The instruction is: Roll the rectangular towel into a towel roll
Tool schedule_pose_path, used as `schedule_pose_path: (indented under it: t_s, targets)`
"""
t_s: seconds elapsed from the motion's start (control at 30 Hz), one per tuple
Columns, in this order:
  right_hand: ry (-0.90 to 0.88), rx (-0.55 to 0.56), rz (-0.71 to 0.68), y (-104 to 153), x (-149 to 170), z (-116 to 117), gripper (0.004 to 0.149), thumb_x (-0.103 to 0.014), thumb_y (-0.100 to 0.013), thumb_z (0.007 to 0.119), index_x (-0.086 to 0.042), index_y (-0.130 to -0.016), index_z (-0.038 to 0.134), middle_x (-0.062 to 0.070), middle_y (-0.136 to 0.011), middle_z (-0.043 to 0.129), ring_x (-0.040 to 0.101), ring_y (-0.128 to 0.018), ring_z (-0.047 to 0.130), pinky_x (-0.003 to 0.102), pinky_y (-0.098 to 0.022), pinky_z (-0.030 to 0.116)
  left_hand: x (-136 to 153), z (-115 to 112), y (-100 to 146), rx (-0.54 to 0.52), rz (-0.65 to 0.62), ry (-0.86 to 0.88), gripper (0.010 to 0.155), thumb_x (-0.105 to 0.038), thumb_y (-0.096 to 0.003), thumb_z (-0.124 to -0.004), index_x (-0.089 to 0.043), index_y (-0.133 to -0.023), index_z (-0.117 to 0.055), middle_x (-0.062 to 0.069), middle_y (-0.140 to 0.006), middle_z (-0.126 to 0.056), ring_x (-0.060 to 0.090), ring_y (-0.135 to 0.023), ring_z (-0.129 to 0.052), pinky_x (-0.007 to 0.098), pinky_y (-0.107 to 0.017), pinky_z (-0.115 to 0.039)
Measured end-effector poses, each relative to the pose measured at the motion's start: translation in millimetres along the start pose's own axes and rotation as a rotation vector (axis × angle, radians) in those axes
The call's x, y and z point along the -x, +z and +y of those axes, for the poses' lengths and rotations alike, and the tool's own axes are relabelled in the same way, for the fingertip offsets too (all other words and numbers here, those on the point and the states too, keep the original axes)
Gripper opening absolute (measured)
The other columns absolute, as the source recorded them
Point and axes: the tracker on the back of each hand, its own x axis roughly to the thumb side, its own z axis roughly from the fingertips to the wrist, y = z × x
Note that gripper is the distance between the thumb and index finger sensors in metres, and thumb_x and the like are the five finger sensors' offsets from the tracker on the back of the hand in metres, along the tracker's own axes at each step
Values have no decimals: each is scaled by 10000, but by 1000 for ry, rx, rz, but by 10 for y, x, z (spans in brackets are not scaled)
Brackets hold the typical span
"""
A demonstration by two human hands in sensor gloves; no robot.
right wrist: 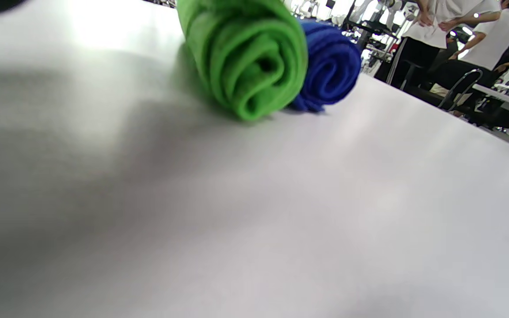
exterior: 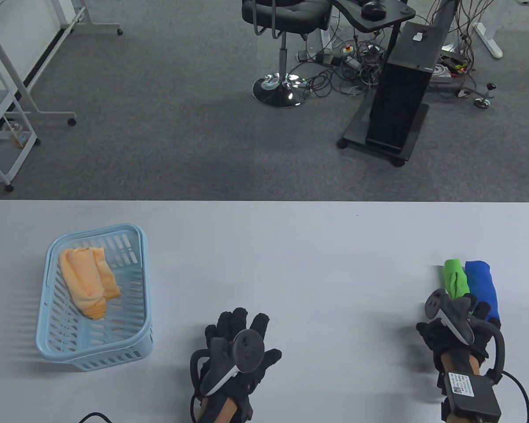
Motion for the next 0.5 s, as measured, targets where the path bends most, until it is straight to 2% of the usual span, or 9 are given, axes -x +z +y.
schedule_pose_path:
  t_s: [0.17,0.33,0.5]
  targets:
    - [-81,36,-65,183,-91,-198,922,-646,-258,610,-348,-1027,199,114,-1034,-28,397,-987,29,679,-691,137,-26,-5,-4,1,-18,-3,829,-644,-347,-699,-358,-1101,-510,171,-1175,-394,480,-1078,-378,740,-695,-329]
    - [-225,167,-259,634,-250,-440,966,-681,-246,568,-315,-1020,120,116,-1033,-39,398,-985,21,690,-676,121,-46,-6,-4,5,-29,-4,828,-646,-347,-699,-357,-1101,-513,171,-1177,-394,481,-1079,-377,742,-694,-329]
    - [-246,234,-405,1056,-401,-480,978,-723,-233,514,-320,-1021,98,119,-1043,-32,401,-978,-4,704,-651,86,-56,-13,-12,-4,-36,-6,829,-646,-346,-702,-356,-1100,-520,170,-1176,-410,488,-1081,-362,745,-692,-315]
